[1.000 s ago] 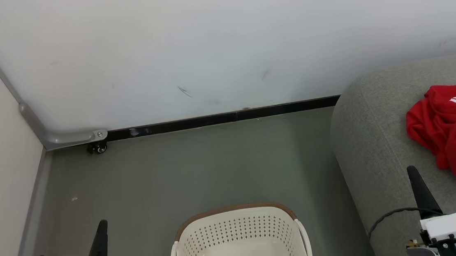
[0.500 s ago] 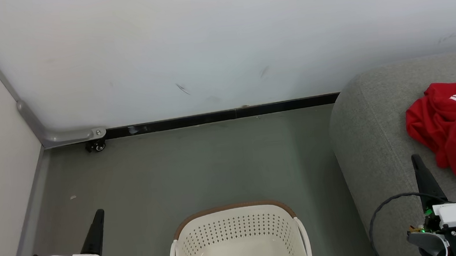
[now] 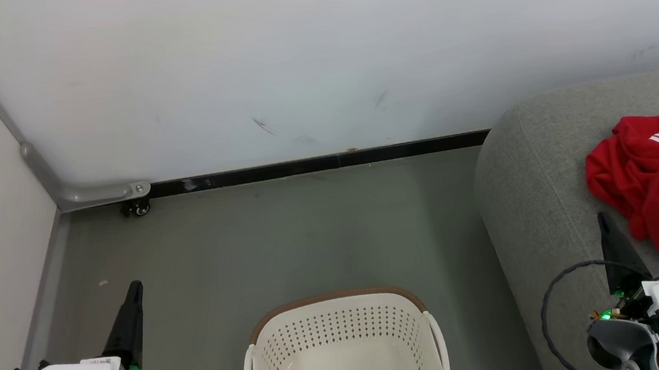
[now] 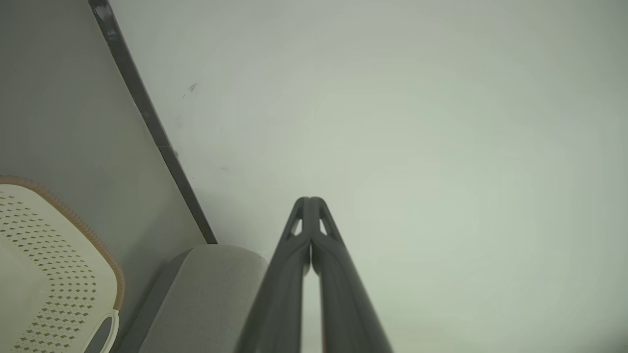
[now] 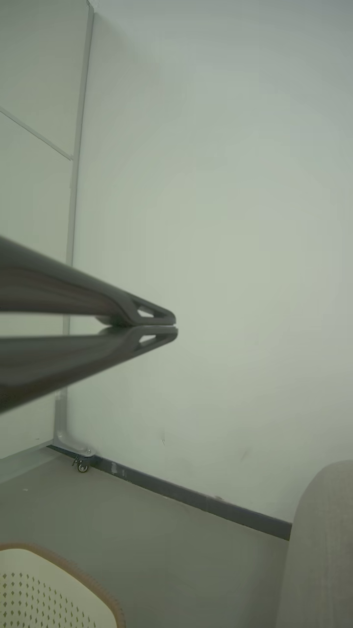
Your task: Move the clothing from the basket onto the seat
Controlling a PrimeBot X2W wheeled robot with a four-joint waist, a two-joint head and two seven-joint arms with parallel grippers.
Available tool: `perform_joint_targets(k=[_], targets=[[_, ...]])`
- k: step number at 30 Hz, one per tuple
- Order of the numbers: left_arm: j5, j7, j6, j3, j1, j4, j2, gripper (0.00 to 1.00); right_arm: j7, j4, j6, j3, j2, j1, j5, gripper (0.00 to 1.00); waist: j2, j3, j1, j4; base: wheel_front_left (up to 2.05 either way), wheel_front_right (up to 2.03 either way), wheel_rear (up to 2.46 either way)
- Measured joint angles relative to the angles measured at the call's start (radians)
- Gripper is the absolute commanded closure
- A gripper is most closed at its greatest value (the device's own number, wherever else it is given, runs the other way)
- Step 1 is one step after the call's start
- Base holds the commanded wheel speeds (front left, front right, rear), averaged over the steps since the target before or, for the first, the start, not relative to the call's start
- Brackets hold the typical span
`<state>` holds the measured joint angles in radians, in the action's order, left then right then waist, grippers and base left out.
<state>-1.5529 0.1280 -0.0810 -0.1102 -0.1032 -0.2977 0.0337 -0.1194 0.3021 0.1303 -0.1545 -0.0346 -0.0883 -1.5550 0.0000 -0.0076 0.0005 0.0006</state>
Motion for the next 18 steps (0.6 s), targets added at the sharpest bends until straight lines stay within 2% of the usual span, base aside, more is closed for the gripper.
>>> perform_joint_targets(k=[5, 18], targets=[[-0.037, 0.006, -0.003, -0.003, -0.006, 0.014, -0.001, 1.0, -0.004, 0.0, 0.0, 0.0, -0.001, -0.017, -0.032, 1.0, 0.0, 0.001, 0.0, 0.0, 0.0, 0.0, 0.0], [-0.038, 0.004, -0.001, 0.001, -0.005, 0.04, -0.001, 1.0, -0.004, -0.001, 0.0, 0.0, -0.001, -0.017, -0.032, 1.0, 0.0, 0.002, -0.0001, 0.0, 0.0, 0.0, 0.0]])
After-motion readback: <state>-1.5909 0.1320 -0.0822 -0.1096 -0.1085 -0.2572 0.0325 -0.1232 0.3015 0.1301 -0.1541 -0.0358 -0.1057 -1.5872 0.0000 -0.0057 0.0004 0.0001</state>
